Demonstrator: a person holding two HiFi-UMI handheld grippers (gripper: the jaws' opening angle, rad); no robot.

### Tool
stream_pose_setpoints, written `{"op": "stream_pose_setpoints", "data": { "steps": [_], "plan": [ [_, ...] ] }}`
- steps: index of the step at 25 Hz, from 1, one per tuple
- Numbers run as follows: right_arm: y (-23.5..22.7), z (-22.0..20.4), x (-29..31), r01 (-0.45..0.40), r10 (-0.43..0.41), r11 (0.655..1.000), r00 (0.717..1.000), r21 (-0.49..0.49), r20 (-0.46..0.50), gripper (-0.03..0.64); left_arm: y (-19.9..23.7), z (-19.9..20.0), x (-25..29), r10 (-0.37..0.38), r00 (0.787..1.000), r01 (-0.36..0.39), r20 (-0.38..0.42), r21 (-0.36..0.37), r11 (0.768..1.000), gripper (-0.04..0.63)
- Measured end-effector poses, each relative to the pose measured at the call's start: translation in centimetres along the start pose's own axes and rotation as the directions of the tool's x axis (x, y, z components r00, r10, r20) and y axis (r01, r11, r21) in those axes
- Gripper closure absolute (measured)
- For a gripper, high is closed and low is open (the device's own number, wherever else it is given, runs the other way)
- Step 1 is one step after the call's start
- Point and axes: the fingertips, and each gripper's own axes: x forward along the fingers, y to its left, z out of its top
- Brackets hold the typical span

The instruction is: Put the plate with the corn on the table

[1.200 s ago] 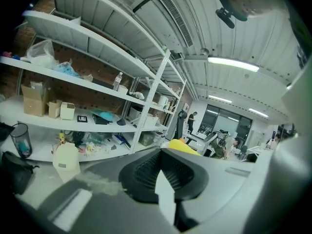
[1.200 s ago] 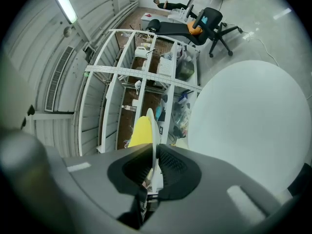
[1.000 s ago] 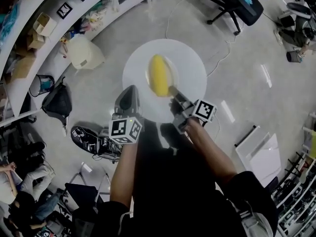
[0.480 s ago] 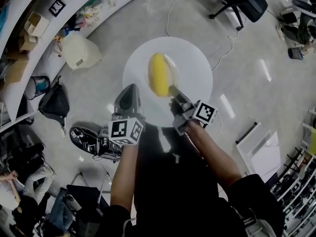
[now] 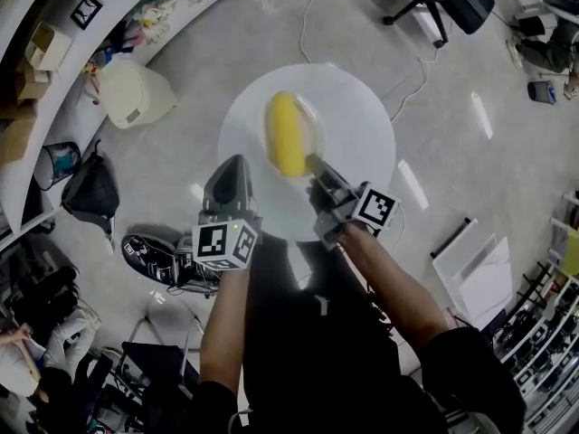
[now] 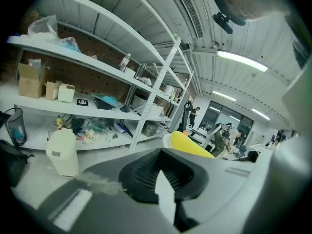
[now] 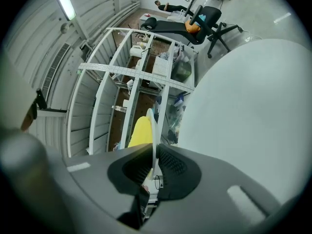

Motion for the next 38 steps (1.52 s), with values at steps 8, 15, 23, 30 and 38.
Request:
{"op": "stream_pose_setpoints", "data": {
  "steps": [8, 15, 23, 30, 38],
  "plan": [
    [-2.7, 0.5, 1.4, 0.01, -0.01, 1.0, 1.0, -0.002, 0.023, 0.578, 0.9, -1.0, 1.9, -0.011, 1.0, 0.011, -0.005, -0.01, 1.0, 0.591],
    [-4.8, 0.4, 2.4, 0.022, -0.022, 1.0, 0.999, -0.003, 0.028, 0.578, 1.8, -2.1, 2.7, -0.011, 1.0, 0.01, -0.02, -0.015, 1.0, 0.591],
    [-6.5, 0.2, 3.9, 0.04, -0.041, 0.999, 0.998, 0.022, 0.038, 0.578, 2.6, -2.5, 3.9, -0.027, 0.999, 0.027, -0.032, -0.017, 1.0, 0.591],
    [-7.8, 0.1, 4.6, 0.055, -0.057, 0.998, 0.997, 0.037, 0.052, 0.578, 3.0, -2.4, 4.5, -0.043, 0.999, 0.043, -0.03, -0.014, 0.999, 0.591],
    [-9.4, 0.2, 5.6, 0.08, -0.084, 0.995, 0.994, 0.053, 0.066, 0.578, 3.0, -2.5, 5.0, -0.059, 0.998, 0.058, -0.038, -0.025, 0.998, 0.591]
  ]
}}
